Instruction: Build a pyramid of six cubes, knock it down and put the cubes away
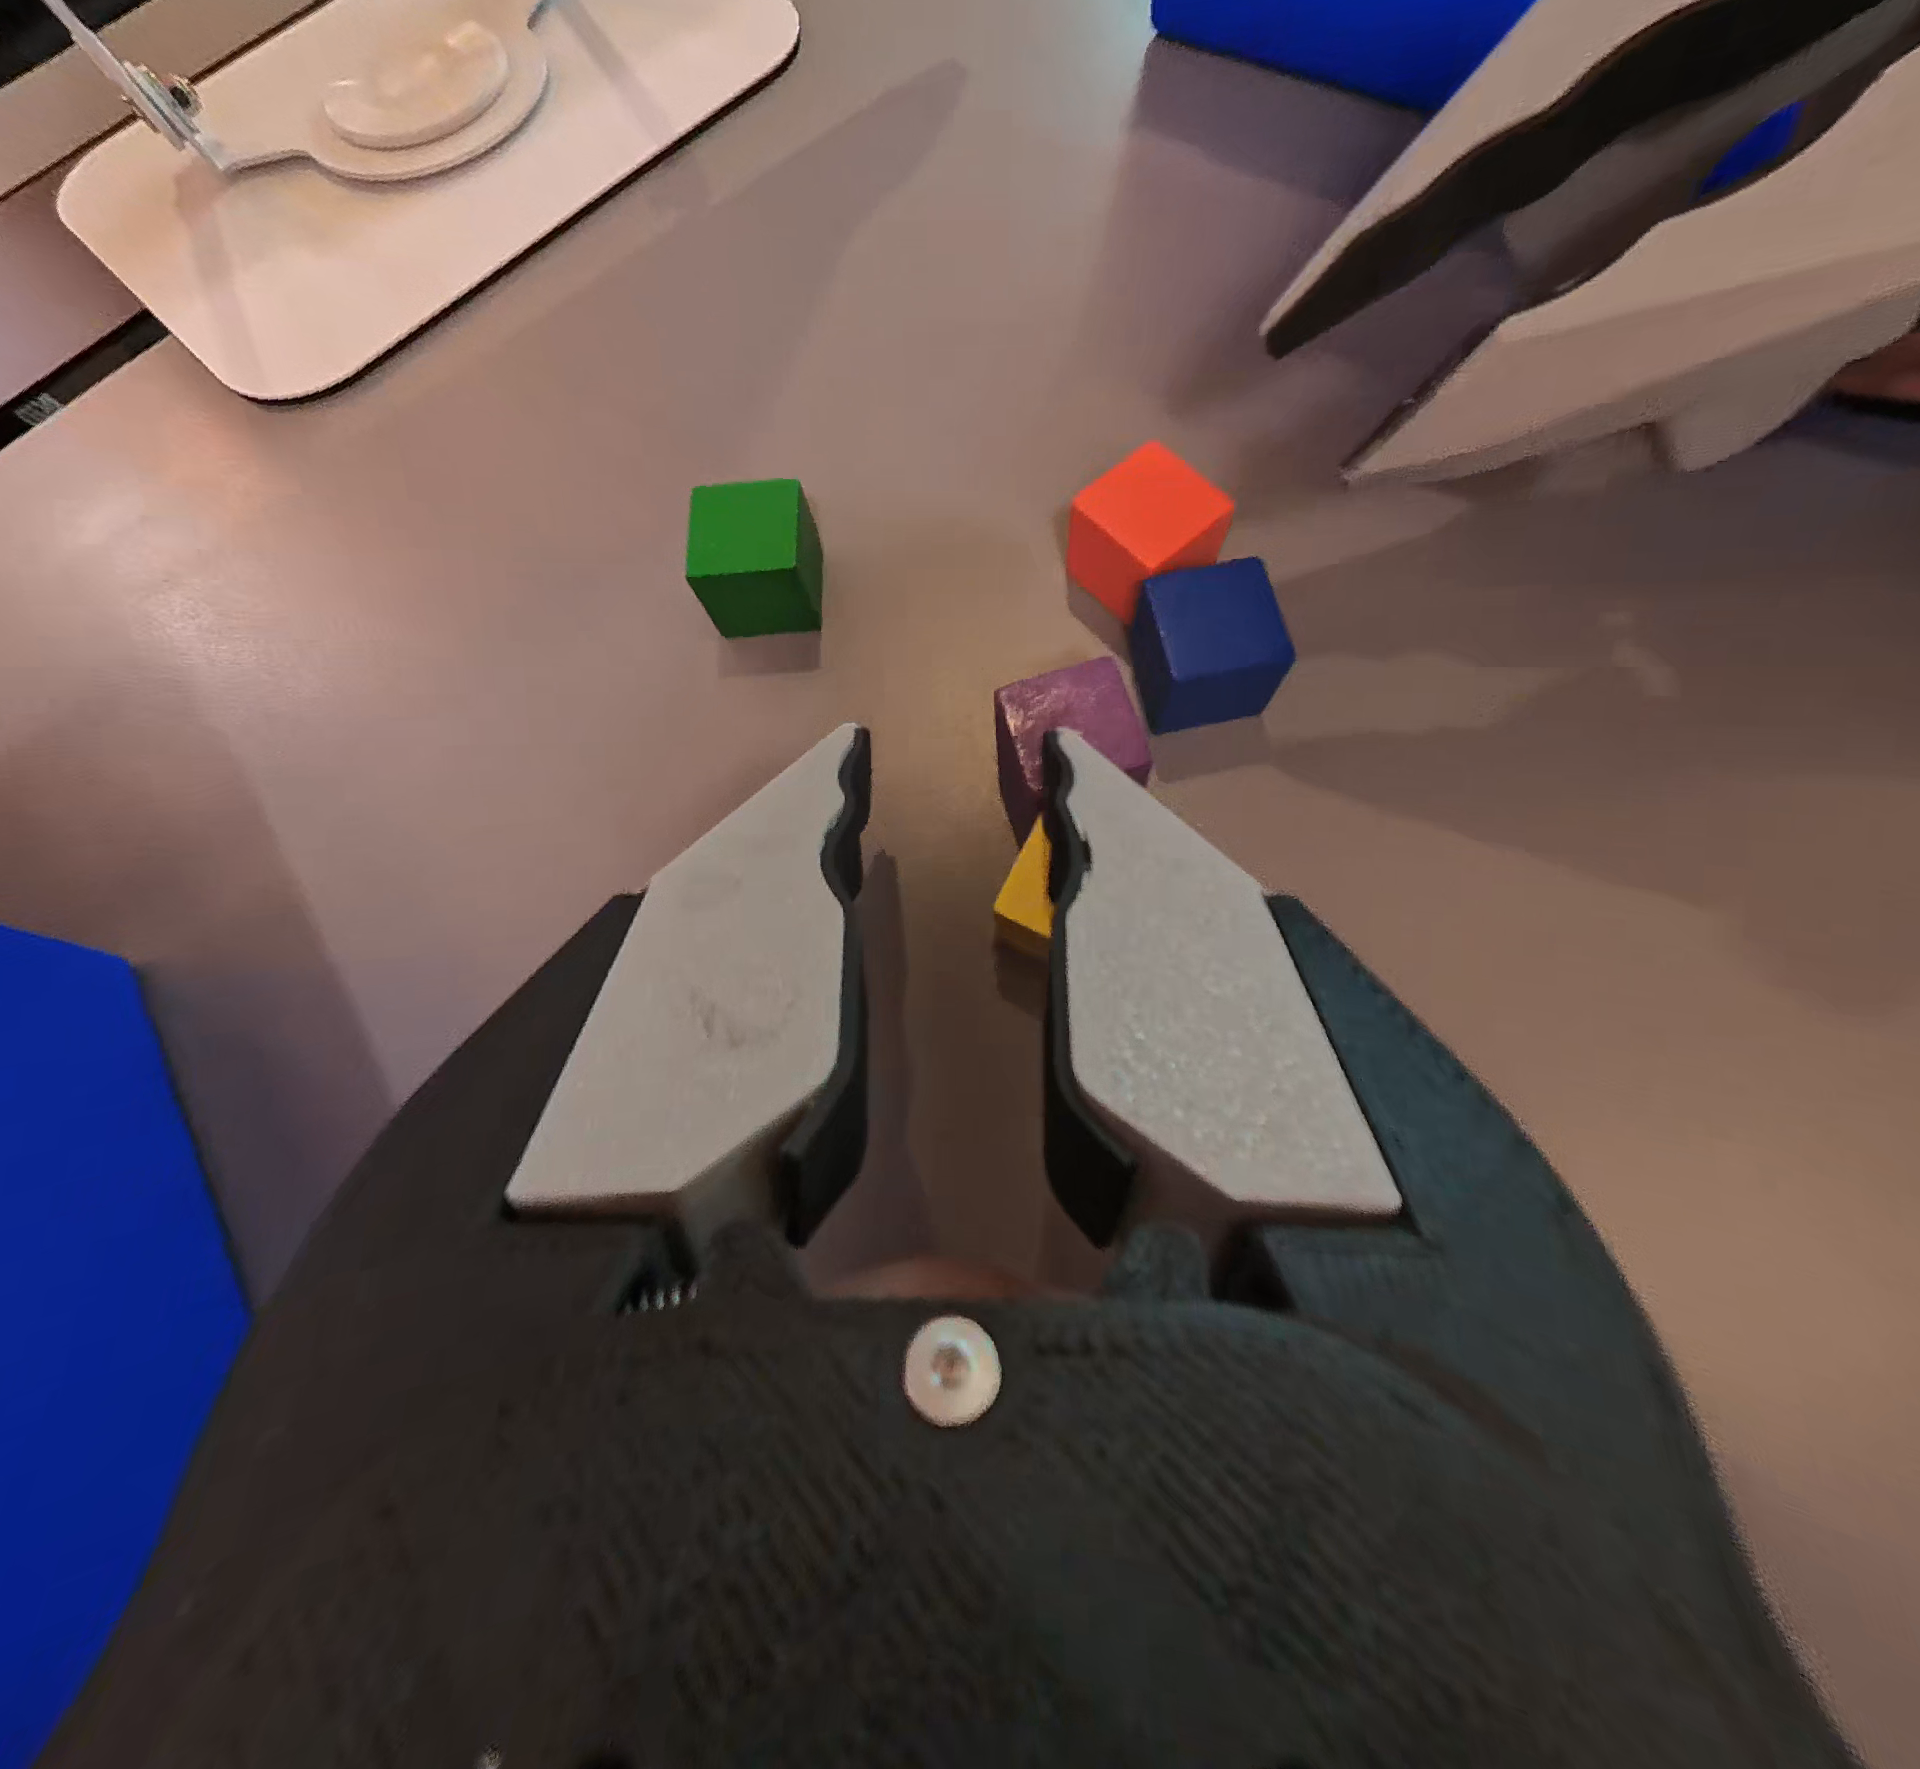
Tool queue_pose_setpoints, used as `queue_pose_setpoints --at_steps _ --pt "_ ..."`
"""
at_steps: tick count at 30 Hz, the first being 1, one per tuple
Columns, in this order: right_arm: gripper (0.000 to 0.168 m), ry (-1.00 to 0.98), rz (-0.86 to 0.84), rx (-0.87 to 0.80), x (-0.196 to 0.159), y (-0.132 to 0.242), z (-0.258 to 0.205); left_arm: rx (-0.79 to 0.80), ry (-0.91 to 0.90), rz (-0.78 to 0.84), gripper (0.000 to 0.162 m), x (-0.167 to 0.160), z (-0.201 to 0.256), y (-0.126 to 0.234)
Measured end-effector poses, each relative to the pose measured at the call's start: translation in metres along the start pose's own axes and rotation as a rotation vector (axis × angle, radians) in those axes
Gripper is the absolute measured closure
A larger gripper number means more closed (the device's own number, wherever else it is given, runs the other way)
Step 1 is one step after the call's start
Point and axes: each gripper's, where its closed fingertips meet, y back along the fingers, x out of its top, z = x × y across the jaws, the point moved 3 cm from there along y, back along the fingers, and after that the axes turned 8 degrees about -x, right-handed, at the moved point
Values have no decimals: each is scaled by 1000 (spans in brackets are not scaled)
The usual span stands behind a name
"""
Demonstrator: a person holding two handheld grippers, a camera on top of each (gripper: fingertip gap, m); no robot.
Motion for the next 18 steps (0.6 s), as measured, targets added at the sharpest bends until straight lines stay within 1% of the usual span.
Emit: queue_pose_setpoints --at_steps 4,6,9,12,14,16,17,18 --pt "132 -15 -63 78 -9 -7 -12 18 1 -4 131 -1 -4 4" --pt "130 4 -80 75 -12 -11 -16 15 20 19 131 1 -6 7" --pt "121 11 -100 82 -16 -18 -24 -3 56 25 131 1 -8 7" --pt "119 8 -96 51 -13 -25 -26 -5 53 16 130 0 -7 5" --pt "121 52 -114 3 -13 -28 -25 7 38 9 130 -1 -6 4" --pt "120 146 -131 -57 -16 -27 -22 22 26 7 130 -1 -7 5" --pt "118 189 -121 -48 -16 -25 -26 29 24 10 130 0 -8 5" --pt "120 207 -104 -3 -15 -23 -34 29 24 12 130 -1 -8 6"
